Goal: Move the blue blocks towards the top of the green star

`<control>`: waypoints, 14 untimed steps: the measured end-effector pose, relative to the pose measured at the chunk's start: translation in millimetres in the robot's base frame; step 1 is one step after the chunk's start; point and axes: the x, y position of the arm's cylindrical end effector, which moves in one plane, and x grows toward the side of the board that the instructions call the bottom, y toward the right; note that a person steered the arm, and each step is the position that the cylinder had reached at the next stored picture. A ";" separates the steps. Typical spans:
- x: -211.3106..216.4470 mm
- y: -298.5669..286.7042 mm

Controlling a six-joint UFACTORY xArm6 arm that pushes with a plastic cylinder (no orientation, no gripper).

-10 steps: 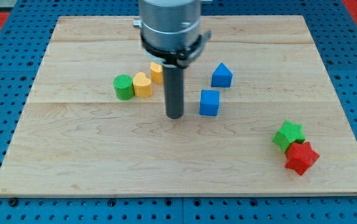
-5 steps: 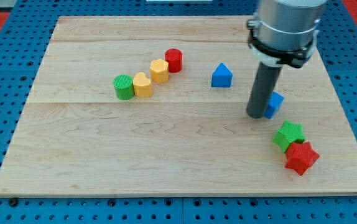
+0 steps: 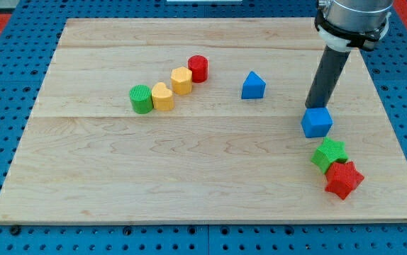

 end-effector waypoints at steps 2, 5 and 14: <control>17.6 -2.5; -123.4 -11.1; -36.7 -58.4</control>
